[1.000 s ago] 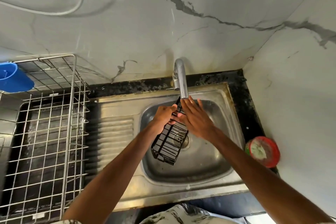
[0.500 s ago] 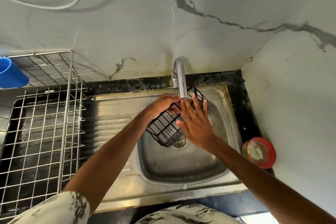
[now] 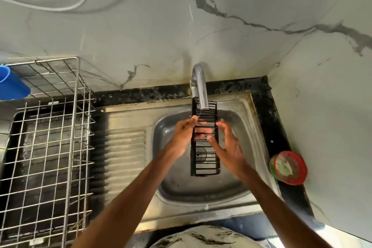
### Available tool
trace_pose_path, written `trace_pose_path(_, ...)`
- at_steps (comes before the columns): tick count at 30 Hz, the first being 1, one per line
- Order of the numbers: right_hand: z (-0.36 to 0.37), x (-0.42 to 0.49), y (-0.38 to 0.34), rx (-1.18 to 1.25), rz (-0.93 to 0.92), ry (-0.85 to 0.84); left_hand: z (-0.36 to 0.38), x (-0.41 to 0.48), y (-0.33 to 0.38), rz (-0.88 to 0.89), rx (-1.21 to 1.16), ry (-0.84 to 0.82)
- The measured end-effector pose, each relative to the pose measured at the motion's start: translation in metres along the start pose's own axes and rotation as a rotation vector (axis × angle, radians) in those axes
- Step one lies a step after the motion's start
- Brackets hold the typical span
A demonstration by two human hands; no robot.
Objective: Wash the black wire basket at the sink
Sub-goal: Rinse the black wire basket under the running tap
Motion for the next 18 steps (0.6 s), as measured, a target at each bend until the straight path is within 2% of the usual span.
trace_pose_path(3, 0.006, 0.01, -0.002, 0.09, 0.106, -0.073, 0.001, -0.013, -0.01, -0.072, -0.108, -0.02)
trace_pose_path(7, -0.001, 0.036, 0.0, 0.129, 0.117, -0.14, 0.002, -0.024, -0.013, -0.192, -0.191, -0.082)
trace_pose_path(9, -0.008, 0.049, -0.004, 0.071, 0.068, -0.145, 0.007, -0.027, -0.011, -0.222, -0.222, -0.131)
trace_pose_path(12, -0.021, 0.065, -0.015, 0.054, 0.026, -0.108, 0.016, -0.024, -0.002, -0.172, -0.237, -0.161)
trace_pose_path(14, -0.026, 0.066, -0.025, 0.034, -0.012, -0.081, 0.019, -0.017, -0.003, -0.138, -0.209, -0.136)
trace_pose_path(16, -0.023, 0.062, -0.042, -0.066, -0.155, -0.037, 0.019, -0.014, -0.011, -0.122, -0.188, -0.083)
trace_pose_path(18, 0.002, 0.05, -0.052, -0.148, -0.229, -0.172, 0.023, -0.015, -0.017, -0.056, -0.173, -0.046)
Point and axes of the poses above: each hand's wrist, its own x-axis towards the middle knuckle, its own z-axis out of the palm, y = z × x, the point moved 7 cm from there along x, towards the middle knuckle, and after that the axes turned 5 degrees about y, right-handed, at the moved point
